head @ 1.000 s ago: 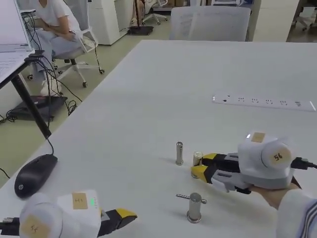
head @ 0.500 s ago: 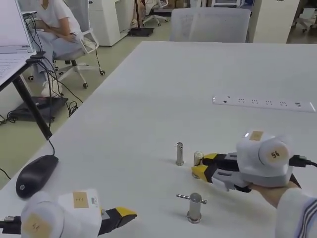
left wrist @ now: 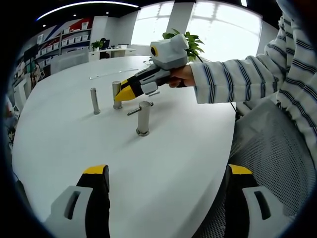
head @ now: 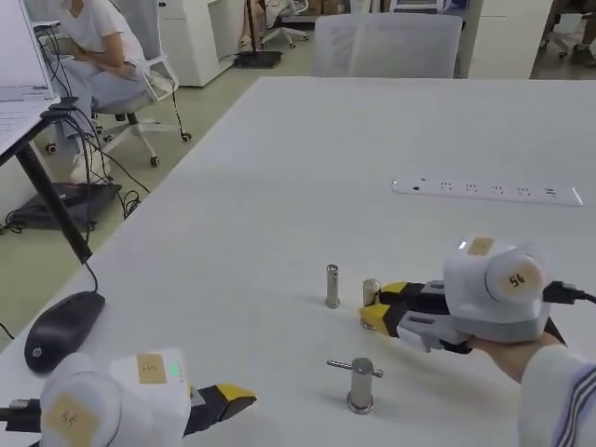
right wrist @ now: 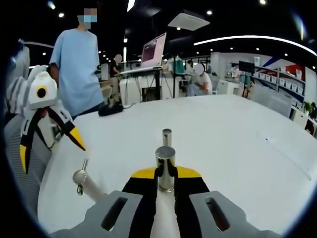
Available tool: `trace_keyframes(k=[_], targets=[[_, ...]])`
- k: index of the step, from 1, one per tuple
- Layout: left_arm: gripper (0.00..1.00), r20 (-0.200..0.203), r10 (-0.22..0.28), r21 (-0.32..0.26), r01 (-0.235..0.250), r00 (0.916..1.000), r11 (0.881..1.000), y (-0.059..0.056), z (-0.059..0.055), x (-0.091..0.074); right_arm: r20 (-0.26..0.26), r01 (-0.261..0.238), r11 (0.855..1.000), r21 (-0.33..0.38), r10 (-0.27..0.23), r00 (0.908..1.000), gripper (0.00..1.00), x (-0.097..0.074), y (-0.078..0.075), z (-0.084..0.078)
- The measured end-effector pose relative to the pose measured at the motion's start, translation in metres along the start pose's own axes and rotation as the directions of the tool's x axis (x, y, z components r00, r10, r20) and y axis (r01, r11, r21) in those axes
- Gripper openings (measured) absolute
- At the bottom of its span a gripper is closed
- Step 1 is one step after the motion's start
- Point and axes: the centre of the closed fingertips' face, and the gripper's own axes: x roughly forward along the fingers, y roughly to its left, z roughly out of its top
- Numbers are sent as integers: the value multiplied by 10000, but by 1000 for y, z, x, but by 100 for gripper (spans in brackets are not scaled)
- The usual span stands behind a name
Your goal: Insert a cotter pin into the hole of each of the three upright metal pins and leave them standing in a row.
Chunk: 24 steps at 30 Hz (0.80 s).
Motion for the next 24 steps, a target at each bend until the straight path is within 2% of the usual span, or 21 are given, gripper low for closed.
trace_keyframes(k=[12, 24], targets=[[98, 98, -29, 119, 28, 9999, 9999, -1, 5, 1, 249, 9, 10000, 23, -9, 9997, 11, -21, 3, 17], [98, 157, -41, 236, 38, 9999, 9997, -5, 7, 3, 202, -24, 9999, 97, 22, 9998, 11, -44, 12, 15]])
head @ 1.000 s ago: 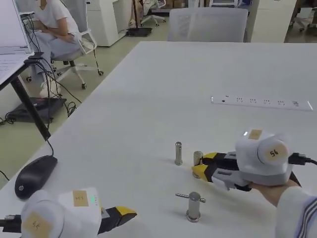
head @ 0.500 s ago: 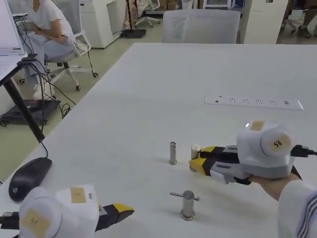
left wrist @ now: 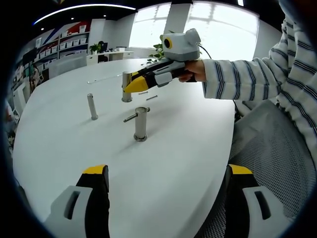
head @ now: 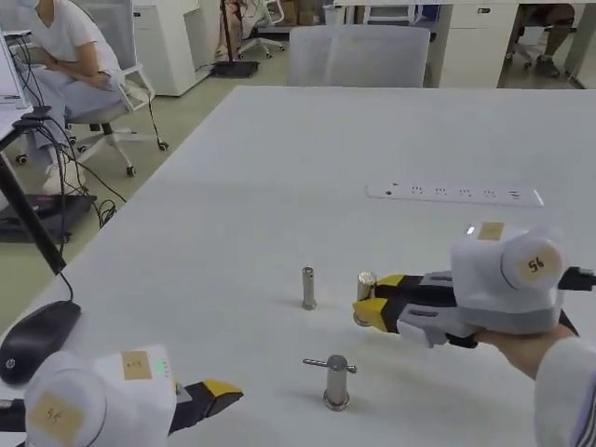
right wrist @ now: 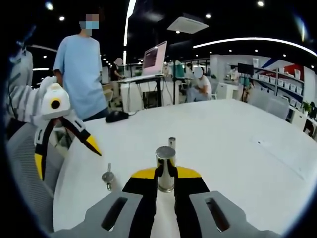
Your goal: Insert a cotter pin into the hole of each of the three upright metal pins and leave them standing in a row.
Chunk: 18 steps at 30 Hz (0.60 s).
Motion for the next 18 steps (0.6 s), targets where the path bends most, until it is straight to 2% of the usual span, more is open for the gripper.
trace_keyframes(k=[18], targets=[[99, 52, -7, 230, 6, 10000, 9997, -1, 4, 1, -169, -115, 9998, 137, 117, 9998, 11, -22, 23, -14]])
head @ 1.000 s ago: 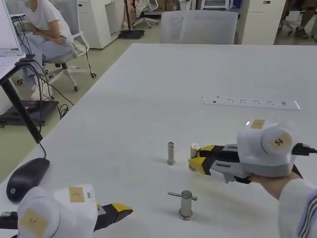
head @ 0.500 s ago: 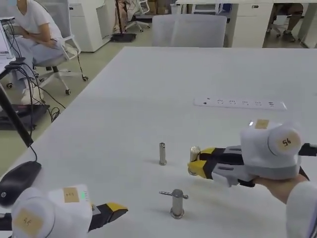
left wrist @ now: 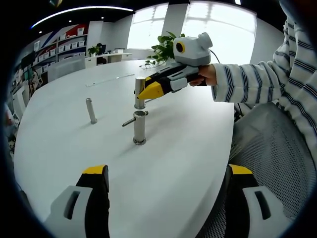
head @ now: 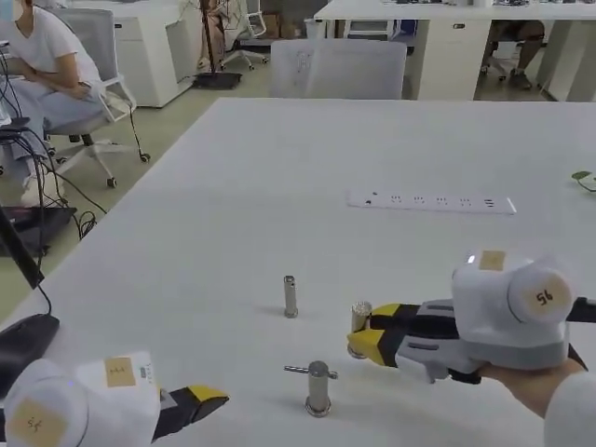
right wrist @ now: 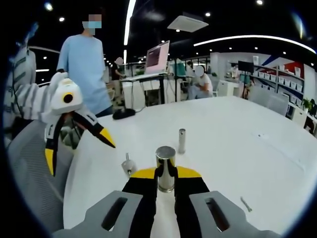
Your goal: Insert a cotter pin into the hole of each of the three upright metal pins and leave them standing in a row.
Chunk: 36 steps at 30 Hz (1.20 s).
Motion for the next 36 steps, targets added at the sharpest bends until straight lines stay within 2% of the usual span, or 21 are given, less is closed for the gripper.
trace_keyframes(k=[10, 17, 36], targets=[[99, -61, -7, 38, 7, 10000, 10000, -1, -1, 2, -61, 11, 9999, 103, -11, 10000, 11, -15, 13, -8], [99, -117, -77, 66, 77, 9999, 9999, -4, -2, 5, -95, -171, 9998, -55, 171, 9998, 11, -28, 27, -10], [99, -87, -89, 302, 91, 9999, 9995, -9, 5, 4, -255, -815, 9966, -91, 813, 9964, 11, -36, 62, -30]])
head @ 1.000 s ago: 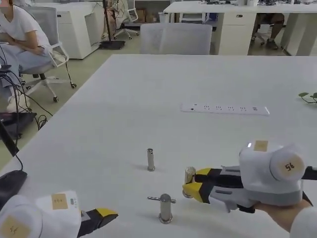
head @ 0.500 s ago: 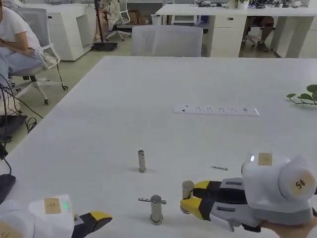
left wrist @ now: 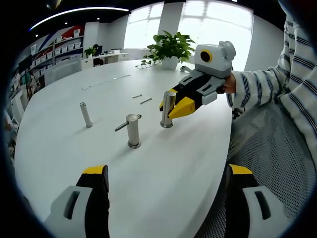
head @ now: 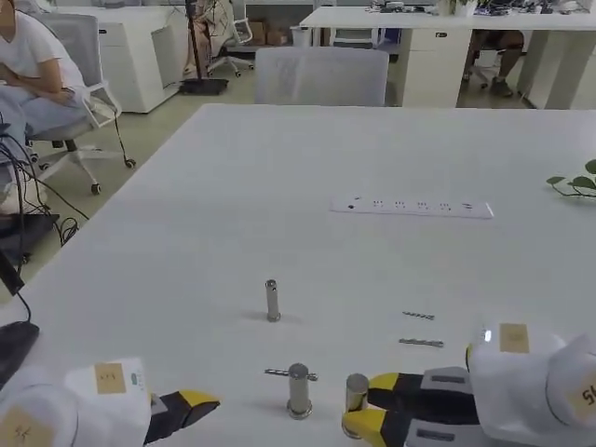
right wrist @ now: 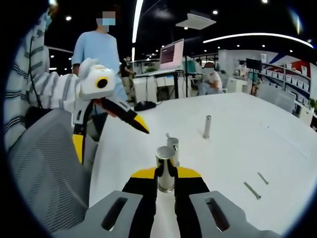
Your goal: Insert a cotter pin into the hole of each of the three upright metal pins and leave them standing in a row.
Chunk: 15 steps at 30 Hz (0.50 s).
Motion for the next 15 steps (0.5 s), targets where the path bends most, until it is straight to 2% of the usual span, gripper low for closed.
trace_keyframes(k=[8, 15], targets=[[99, 2, 44, 196, -44, 10000, 9998, 0, 7, -1, -210, -403, 9992, -57, 401, 9990, 11, -1, 10, -12], [99, -130, 87, 215, -84, 9999, 9997, 2, 4, -1, -202, -664, 9977, -151, 661, 9976, 11, -1, 15, -15]])
